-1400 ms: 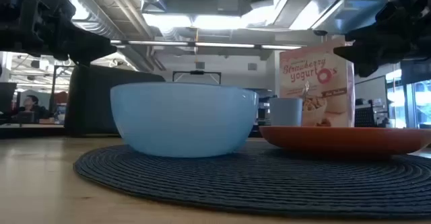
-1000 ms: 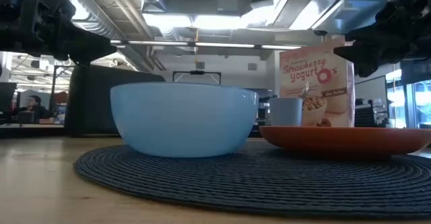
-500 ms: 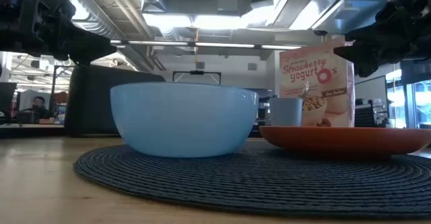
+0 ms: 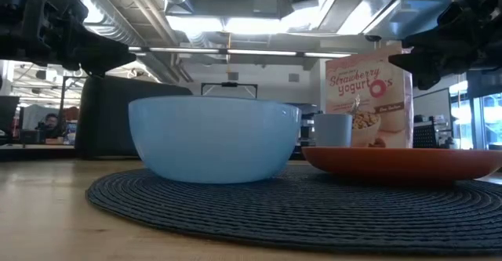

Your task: Arrange a breakfast setting

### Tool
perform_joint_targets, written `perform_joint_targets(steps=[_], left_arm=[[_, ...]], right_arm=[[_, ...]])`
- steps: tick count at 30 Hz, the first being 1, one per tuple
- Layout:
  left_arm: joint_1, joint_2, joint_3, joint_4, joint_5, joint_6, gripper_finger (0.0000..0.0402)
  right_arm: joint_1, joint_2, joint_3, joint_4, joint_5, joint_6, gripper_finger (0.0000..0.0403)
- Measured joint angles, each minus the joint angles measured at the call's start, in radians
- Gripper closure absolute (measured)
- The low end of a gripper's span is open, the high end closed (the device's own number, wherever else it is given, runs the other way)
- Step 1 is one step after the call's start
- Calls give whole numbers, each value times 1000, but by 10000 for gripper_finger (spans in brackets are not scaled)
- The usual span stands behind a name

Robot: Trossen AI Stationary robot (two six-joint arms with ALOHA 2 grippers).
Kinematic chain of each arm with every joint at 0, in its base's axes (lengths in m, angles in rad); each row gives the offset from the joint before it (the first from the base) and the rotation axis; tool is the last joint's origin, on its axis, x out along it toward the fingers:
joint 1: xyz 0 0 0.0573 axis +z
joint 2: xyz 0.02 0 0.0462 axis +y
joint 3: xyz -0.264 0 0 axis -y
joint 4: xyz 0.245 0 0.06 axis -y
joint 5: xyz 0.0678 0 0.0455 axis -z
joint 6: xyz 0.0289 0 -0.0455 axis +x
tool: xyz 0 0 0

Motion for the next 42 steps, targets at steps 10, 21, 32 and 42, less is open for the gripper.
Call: perform_joint_targets(steps=[10,21,32,42], left_arm=[[0,0,0,0,0,0,239],[0,0,0,0,0,0,239],[0,0,0,7,0,-1,239],[0,0,0,23,0,20,239]], right_arm=[[0,0,0,0,0,0,168],[0,0,0,0,1,0,168],[0,0,0,22,0,99,168],[0,0,0,82,102,144,168]])
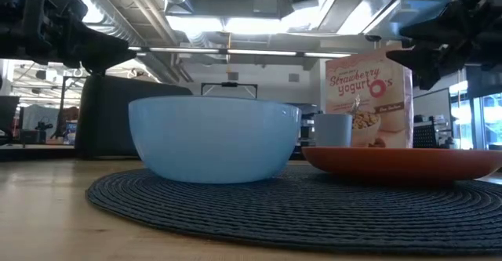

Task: Arrange a breakfast setting
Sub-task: Pour the cereal from the box on the blue bowl

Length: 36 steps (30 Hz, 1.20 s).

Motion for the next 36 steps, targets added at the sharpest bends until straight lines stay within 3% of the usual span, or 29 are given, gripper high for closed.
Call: perform_joint_targets(steps=[5,9,12,18,28,30,33,36], left_arm=[[0,0,0,4,-12,90,239],[1,0,0,12,-186,120,239],[1,0,0,14,-266,121,239],[1,0,0,20,-130,131,239],[1,0,0,14,-79,-25,239],[2,0,0,37,-151,10,239],[4,0,0,92,-354,17,239],[10,0,0,125,-450,55,239]], right_arm=[[0,0,0,17,125,-64,168],[0,0,0,0,316,-69,168],[0,0,0,-2,383,-74,168],[0,0,0,-18,532,-118,168],[0,0,0,-43,557,-120,168],[0,0,0,-43,617,-93,168],[0,0,0,-44,672,-51,168],[0,0,0,-48,702,-77,168]])
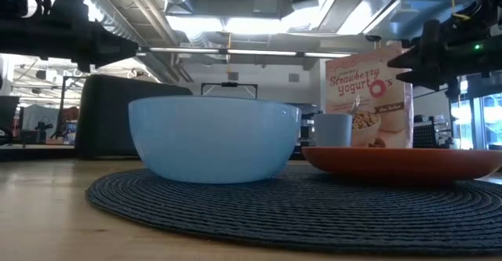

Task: Arrange a breakfast setting
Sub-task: Pour the cereal from the box on the blue bowl

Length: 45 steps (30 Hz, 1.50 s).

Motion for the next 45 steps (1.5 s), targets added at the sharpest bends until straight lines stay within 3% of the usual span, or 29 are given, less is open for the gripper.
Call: perform_joint_targets(steps=[4,8,11,14,19,25,31,38,42,45], left_arm=[[30,2,0,-104,-1,116,239],[37,3,0,-99,66,232,239],[36,2,5,-65,53,186,239],[22,3,45,-158,24,97,239],[-17,-14,130,-241,34,87,239],[-57,-28,170,-301,73,125,239],[-83,-28,177,-326,87,42,239],[-112,-28,177,-445,70,-101,239],[-125,-28,177,-440,26,-131,239],[-129,-28,177,-438,-10,-155,239]], right_arm=[[0,20,0,0,-30,-126,168],[0,78,0,10,-48,-265,168],[0,107,8,45,-45,-285,168],[0,128,34,53,-60,-264,168],[38,174,80,54,-167,-181,168],[187,241,83,49,93,-193,168],[305,251,132,33,322,-182,168],[370,265,312,-208,585,-181,168],[367,265,366,-317,602,-181,168],[367,266,368,-341,485,-191,168]])
